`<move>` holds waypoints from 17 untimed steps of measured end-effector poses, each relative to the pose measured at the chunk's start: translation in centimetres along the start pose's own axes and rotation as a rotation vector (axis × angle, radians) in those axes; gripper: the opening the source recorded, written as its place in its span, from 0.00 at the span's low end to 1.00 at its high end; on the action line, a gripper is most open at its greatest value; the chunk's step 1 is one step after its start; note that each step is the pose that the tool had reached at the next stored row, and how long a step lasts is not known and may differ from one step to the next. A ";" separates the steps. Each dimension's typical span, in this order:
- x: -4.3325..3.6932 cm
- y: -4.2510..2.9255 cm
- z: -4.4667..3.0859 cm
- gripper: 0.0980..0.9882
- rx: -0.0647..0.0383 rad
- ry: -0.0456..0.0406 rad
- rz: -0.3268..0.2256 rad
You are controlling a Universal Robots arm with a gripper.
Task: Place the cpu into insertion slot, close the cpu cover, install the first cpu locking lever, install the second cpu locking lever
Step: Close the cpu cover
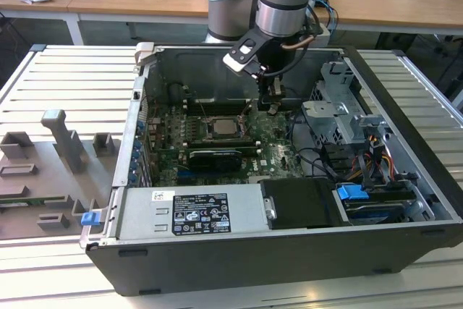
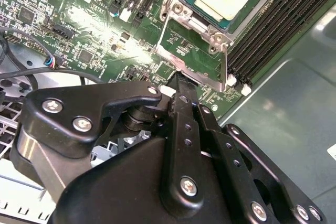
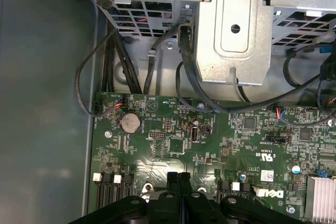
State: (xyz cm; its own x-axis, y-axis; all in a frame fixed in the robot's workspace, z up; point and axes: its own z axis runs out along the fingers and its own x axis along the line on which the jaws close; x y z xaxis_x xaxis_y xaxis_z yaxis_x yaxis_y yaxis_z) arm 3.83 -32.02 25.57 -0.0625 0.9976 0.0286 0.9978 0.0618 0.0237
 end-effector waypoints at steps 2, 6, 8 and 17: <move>0.01 -0.25 -0.01 0.01 0.000 0.0000 0.000; 0.04 -0.65 -0.02 0.01 0.000 0.0000 0.000; 0.04 -0.72 -0.02 0.01 0.000 0.0000 0.000; 0.06 -0.98 -0.02 0.01 0.000 0.0000 0.000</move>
State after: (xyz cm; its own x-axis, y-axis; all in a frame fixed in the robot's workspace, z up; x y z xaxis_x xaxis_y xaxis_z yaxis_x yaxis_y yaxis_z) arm 2.84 -32.03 25.57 -0.0625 0.9976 0.0286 0.9978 0.0618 0.0236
